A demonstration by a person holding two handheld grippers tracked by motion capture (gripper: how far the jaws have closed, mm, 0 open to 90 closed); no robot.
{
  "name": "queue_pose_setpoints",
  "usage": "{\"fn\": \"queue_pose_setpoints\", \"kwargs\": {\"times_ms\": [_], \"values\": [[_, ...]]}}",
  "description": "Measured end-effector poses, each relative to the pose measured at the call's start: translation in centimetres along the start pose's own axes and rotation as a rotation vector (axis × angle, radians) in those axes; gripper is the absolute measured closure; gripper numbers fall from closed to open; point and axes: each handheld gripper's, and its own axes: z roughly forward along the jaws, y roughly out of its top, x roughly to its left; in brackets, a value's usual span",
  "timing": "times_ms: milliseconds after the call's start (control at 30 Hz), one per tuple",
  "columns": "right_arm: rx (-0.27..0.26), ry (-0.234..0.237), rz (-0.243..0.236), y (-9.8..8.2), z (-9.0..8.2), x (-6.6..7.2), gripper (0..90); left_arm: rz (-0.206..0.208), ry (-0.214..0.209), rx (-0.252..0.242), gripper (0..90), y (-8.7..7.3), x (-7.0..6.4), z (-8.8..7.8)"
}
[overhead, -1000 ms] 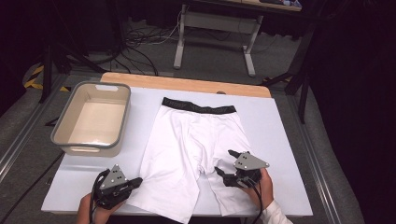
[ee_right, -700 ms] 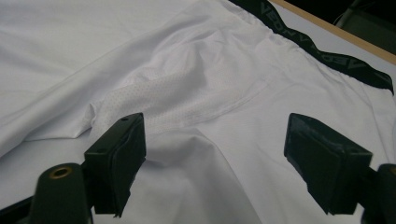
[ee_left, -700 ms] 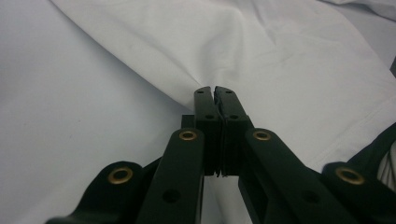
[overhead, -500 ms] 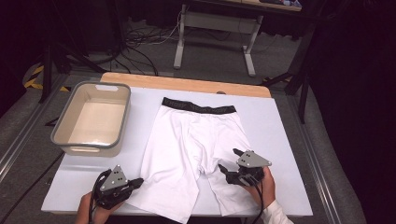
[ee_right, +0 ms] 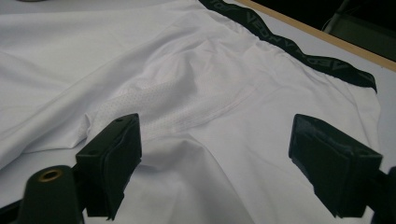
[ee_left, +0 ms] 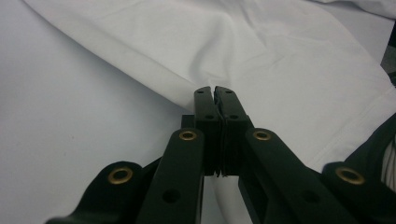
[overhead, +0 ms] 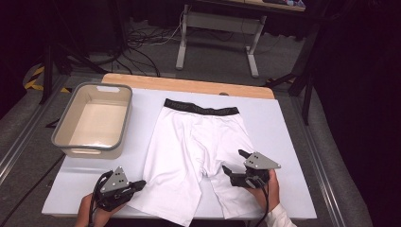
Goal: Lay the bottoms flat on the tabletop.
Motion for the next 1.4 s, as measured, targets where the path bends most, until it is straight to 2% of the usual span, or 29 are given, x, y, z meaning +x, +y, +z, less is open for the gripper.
{"fn": "queue_pose_setpoints", "kwargs": {"times_ms": [100,200,300,367,467,567,667,800,900,967,1033,1100,1167,1267,1300,1400], "values": [[-0.005,0.001,-0.004,0.1,-0.2,0.0,17.9,0.007,-0.012,-0.006,88.5,0.2,-0.2,0.1],[-0.035,0.013,0.014,0.7,-0.4,-0.1,17.4,0.014,-0.02,-0.009,88.4,0.2,-0.3,0.3],[-0.07,0.02,0.008,1.8,-0.5,-0.1,17.5,0.015,-0.041,-0.021,88.5,0.2,-0.6,0.4],[-0.107,0.034,0.01,2.8,-0.5,0.1,17.6,0.016,-0.048,-0.021,88.5,0.3,-0.7,0.6],[-0.133,0.062,-0.004,4.6,-0.2,0.5,17.4,0.023,-0.059,-0.01,88.5,0.3,-0.9,0.8],[-0.131,0.087,-0.041,6.7,0.6,1.0,17.4,0.013,-0.066,-0.011,88.5,0.2,-1.1,1.0],[-0.14,0.109,-0.061,8.4,1.8,1.6,19.5,0.028,-0.071,0.001,88.4,0.2,-1.3,1.3],[-0.093,0.136,-0.088,10.7,4.1,2.4,19.1,0.018,-0.087,0.003,88.4,0.2,-1.3,1.5],[-0.049,0.179,-0.041,12.1,6.2,2.5,19.4,0.02,-0.091,0.006,88.3,0.2,-1.3,1.6],[-0.022,0.187,-0.022,13.0,7.8,2.8,19.3,0.023,-0.091,0.009,88.3,0.2,-1.4,1.7],[0.003,0.204,-0.027,14.0,9.6,3.3,19.7,0.032,-0.089,0.02,88.1,0.2,-1.5,1.8],[0.016,0.2,-0.035,14.7,11.0,3.7,21.4,0.044,-0.088,0.037,88.0,0.2,-1.7,1.9],[0.053,0.222,-0.016,15.4,12.8,4.0,23.0,0.043,-0.091,0.035,88.0,0.2,-1.7,2.0],[0.136,0.216,0.001,15.7,16.0,4.6,26.1,0.035,-0.093,0.019,87.9,0.2,-1.5,1.9],[0.161,0.201,-0.003,15.7,17.0,4.8,25.8,0.034,-0.093,0.018,88.0,0.2,-1.4,1.8],[0.216,0.187,0.007,15.5,19.4,5.4,27.5,0.029,-0.095,0.01,88.0,0.1,-1.3,1.6]]}}
